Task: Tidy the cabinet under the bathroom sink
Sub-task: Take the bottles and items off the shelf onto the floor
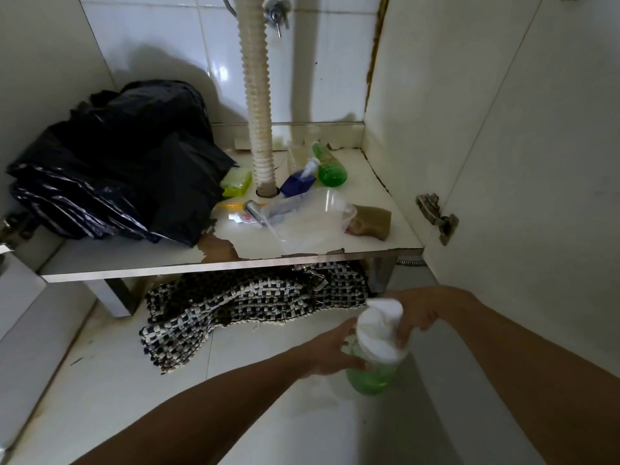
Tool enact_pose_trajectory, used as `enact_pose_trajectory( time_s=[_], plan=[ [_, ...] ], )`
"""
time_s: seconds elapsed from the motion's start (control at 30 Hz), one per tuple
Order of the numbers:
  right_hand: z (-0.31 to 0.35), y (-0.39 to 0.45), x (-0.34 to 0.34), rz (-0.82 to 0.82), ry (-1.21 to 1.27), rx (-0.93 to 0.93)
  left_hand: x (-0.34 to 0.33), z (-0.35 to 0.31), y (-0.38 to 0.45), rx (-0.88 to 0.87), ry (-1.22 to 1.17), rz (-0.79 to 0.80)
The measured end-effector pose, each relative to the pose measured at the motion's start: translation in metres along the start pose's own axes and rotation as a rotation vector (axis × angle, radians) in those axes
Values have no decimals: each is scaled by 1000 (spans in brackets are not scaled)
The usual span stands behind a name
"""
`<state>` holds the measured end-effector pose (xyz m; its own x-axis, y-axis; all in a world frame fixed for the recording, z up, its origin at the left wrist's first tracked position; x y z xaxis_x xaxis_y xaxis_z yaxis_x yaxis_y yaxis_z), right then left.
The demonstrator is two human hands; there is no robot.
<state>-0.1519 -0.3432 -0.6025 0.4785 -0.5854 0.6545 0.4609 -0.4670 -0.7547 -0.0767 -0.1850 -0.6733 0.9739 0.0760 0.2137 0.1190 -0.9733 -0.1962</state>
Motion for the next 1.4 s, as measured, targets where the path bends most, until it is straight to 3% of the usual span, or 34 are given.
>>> enact_pose_trajectory(
  time_s=[0.17,0.33,0.43,0.57,0.67,0.77,0.9,1.1,1.27,1.4],
  plan=[
    [-4,-6,17,-35,23,11,10,-11,-4,162,-7,85],
    [20,-19,61,-220,445,121,52,-63,-14,122,146,74],
    [40,-36,95,-327,759,252,91,-103,-16,-62,197,-119],
    [59,-29,138,-557,1093,272,150,-142,-8,-214,56,-563],
    [76,0,168,-741,941,220,197,-151,22,-245,249,-862],
    [88,45,200,-852,656,120,240,-156,69,-139,542,-930],
    [106,98,235,-810,499,42,288,-151,134,-12,663,-908],
    [131,164,251,-676,509,114,322,-144,186,121,444,-825],
    [129,163,260,-700,381,-1,336,-137,205,155,334,-798],
    [109,152,259,-568,275,-67,337,-141,220,222,343,-700]
  ],
)
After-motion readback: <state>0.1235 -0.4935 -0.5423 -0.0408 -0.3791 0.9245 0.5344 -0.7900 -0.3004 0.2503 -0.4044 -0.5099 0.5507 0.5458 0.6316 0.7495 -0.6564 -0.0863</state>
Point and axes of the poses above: each hand's wrist, its own y-axis towards the middle knuckle, its own x-axis out of the back of the hand, z = x × y, the point moved 3 cm from there along y, towards the middle knuckle, and after that the axes turned 12 degrees about -x, right-handed, at the moved point
